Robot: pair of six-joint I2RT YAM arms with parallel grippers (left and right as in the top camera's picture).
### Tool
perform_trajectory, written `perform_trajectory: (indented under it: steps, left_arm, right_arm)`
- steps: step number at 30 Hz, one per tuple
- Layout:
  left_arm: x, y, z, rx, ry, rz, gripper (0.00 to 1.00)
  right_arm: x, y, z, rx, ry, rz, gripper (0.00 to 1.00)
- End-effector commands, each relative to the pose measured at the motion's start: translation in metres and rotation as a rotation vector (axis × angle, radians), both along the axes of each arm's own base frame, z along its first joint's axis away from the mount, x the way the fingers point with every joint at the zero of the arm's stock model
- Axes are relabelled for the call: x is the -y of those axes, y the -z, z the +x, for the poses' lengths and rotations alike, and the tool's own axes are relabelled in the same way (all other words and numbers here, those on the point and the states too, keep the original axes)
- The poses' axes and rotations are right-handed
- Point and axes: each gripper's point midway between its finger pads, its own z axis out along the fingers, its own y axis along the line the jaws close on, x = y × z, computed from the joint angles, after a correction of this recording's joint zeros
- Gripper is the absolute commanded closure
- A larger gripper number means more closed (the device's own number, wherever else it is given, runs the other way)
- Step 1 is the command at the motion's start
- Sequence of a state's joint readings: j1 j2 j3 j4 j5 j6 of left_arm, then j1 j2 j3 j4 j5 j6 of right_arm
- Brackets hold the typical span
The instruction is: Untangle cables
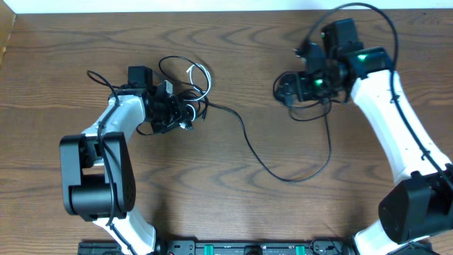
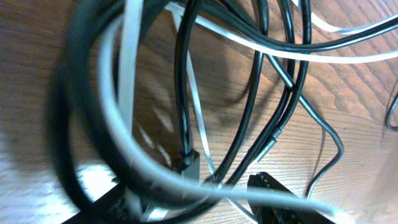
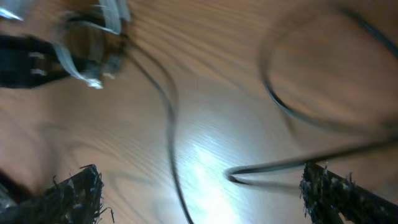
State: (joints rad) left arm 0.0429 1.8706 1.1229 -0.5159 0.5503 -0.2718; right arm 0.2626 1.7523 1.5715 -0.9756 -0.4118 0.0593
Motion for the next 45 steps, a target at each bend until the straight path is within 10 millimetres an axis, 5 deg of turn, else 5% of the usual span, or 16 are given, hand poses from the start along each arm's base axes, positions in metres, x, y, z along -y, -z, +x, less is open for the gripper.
perform_trajectory:
  steps: [1,8,19,24,30,32,33,45]
  left_arm:
    - [-0.015,-0.020,0.013,0.068,-0.023,0.090,0.45]
    - [-0.043,-0.011,0.009,0.011,-0.140,0.203,0.44]
    - [-0.096,-0.014,0.001,-0.046,-0.335,0.188,0.44]
    - [-0.100,-0.014,0.001,-0.052,-0.357,0.187,0.44]
    - [-0.100,-0.014,0.001,-0.053,-0.362,0.185,0.44]
    - [-0.099,-0.014,0.001,-0.054,-0.363,0.185,0.44]
    - [-0.099,-0.014,0.001,-0.054,-0.363,0.185,0.44]
    - [-0.095,-0.015,0.001,-0.068,-0.390,0.148,0.40]
  right_arm:
    - [-0.050,-0.008,-0.007,0.052,-0.144,0.108,0.01]
    - [-0.124,-0.002,0.002,0.194,-0.244,0.133,0.03]
    - [-0.245,0.076,0.016,0.366,-0.366,0.192,0.15]
    - [-0.275,0.104,0.017,0.421,-0.400,0.235,0.20]
    - [-0.290,0.134,0.006,0.409,-0.431,0.236,0.39]
    - [-0.291,0.136,0.004,0.402,-0.433,0.233,0.87]
    - [-0.290,0.136,0.004,0.395,-0.428,0.233,0.99]
    - [-0.260,0.068,-0.018,0.183,-0.415,0.361,0.99]
